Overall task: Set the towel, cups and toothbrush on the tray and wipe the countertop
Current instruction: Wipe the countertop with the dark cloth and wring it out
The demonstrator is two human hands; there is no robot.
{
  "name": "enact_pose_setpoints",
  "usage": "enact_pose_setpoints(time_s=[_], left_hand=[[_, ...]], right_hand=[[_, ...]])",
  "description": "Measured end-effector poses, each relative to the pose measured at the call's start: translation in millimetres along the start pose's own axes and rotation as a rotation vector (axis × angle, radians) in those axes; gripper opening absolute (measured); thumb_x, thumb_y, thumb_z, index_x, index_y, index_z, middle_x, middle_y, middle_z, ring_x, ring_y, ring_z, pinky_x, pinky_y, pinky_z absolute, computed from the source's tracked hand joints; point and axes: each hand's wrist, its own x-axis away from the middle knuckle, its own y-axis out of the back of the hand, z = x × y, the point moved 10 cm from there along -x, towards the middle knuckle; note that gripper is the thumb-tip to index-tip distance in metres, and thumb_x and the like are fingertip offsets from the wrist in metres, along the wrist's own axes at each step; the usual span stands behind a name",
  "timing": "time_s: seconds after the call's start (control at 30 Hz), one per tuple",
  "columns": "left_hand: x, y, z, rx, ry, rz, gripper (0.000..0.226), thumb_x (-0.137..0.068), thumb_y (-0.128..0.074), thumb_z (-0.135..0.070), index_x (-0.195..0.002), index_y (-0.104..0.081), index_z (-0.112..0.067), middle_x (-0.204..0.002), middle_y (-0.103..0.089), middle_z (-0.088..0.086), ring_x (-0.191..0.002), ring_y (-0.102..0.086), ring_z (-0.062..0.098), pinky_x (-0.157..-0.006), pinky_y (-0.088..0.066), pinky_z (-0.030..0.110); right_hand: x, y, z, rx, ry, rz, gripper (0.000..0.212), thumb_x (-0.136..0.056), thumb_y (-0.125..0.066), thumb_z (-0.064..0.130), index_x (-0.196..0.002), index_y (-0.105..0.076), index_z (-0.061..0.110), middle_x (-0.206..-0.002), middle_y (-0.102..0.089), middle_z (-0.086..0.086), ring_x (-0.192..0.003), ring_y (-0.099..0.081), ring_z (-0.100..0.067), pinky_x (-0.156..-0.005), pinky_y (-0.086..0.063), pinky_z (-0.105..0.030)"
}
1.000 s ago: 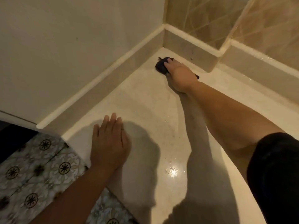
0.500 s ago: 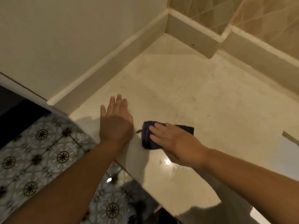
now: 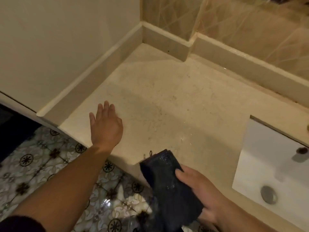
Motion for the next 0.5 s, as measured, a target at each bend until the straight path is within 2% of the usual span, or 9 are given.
enact_pose_setpoints(time_s=[0.07, 0.13, 0.2, 0.23, 0.33, 0.37, 0.43, 0.5], left_hand=[[-0.4, 0.3, -0.2, 0.001, -0.001, 0.001, 0.058, -0.099, -0.030, -0.029, -0.153, -0.027, -0.010, -0.164, -0.019, 0.008, -0.151, -0.014, 0.028, -0.120, -0.013, 0.054], [-0.9, 2.7, -1.2, 0.018, 0.005, -0.006, 0.057, -0.099, -0.034, -0.028, -0.152, -0.030, -0.009, -0.163, -0.022, 0.010, -0.150, -0.016, 0.029, -0.119, -0.014, 0.055], [0.6, 6.7, -4.4, 0.025, -0.009, -0.061, 0.053, -0.098, -0.036, -0.023, -0.148, -0.038, -0.004, -0.159, -0.030, 0.015, -0.148, -0.025, 0.033, -0.116, -0.020, 0.056], [1.1, 9.1, -6.5, 0.015, -0.021, -0.090, 0.052, -0.097, -0.036, -0.020, -0.145, -0.043, -0.001, -0.156, -0.036, 0.019, -0.145, -0.031, 0.036, -0.113, -0.025, 0.057], [-4.4, 7.6, -4.7, 0.006, 0.004, -0.051, 0.051, -0.091, -0.035, -0.020, -0.136, -0.048, 0.000, -0.149, -0.043, 0.023, -0.138, -0.037, 0.040, -0.107, -0.031, 0.061], [-7.2, 5.5, -2.5, -0.007, 0.017, -0.031, 0.047, -0.092, -0.034, -0.022, -0.132, -0.049, -0.001, -0.147, -0.045, 0.024, -0.136, -0.039, 0.040, -0.105, -0.033, 0.063], [-10.8, 2.2, 2.5, -0.018, 0.029, -0.040, 0.045, -0.096, -0.028, -0.027, -0.128, -0.048, -0.003, -0.144, -0.046, 0.023, -0.133, -0.038, 0.040, -0.105, -0.032, 0.063], [-8.9, -0.6, 5.4, -0.004, 0.034, -0.065, 0.052, -0.098, -0.026, -0.030, -0.139, -0.044, -0.004, -0.152, -0.040, 0.020, -0.142, -0.032, 0.037, -0.112, -0.024, 0.060]], right_hand=[[-0.8, 38.3, 58.9, -0.050, 0.169, -0.133, 0.040, -0.093, -0.054, 0.014, -0.130, -0.056, 0.000, -0.118, -0.065, -0.023, -0.099, -0.065, -0.034, -0.083, -0.054, -0.041], [-2.3, 86.3, 138.2, 0.082, 0.370, -0.362, 0.039, -0.092, -0.052, 0.021, -0.127, -0.059, 0.005, -0.107, -0.072, -0.013, -0.089, -0.070, -0.026, -0.074, -0.057, -0.036], [-5.0, 122.9, 227.1, 0.339, 0.575, -0.584, 0.026, -0.095, -0.050, 0.019, -0.117, -0.065, 0.019, -0.095, -0.075, -0.002, -0.080, -0.070, -0.016, -0.068, -0.056, -0.031], [-10.3, 136.6, 267.0, 0.510, 0.656, -0.689, 0.025, -0.095, -0.048, 0.020, -0.113, -0.065, 0.024, -0.098, -0.074, -0.002, -0.082, -0.068, -0.014, -0.070, -0.054, -0.032], [-53.4, 169.7, 349.4, 1.060, 0.710, -0.910, 0.035, -0.097, -0.044, 0.027, -0.128, -0.059, 0.025, -0.114, -0.065, -0.009, -0.103, -0.058, -0.024, -0.084, -0.042, -0.036], [-75.9, 177.2, 363.0, 1.236, 0.690, -0.915, 0.036, -0.099, -0.043, 0.025, -0.133, -0.054, 0.024, -0.120, -0.063, -0.010, -0.109, -0.055, -0.029, -0.087, -0.039, -0.034], [-123.6, 181.5, 372.2, 1.541, 0.668, -0.823, 0.037, -0.100, -0.043, 0.016, -0.137, -0.049, 0.015, -0.134, -0.056, -0.016, -0.120, -0.049, -0.036, -0.093, -0.035, -0.034], [-160.0, 174.0, 371.4, 1.789, 0.708, -0.719, 0.038, -0.098, -0.045, 0.011, -0.134, -0.048, 0.002, -0.139, -0.049, -0.023, -0.123, -0.045, -0.042, -0.100, -0.034, -0.041]])
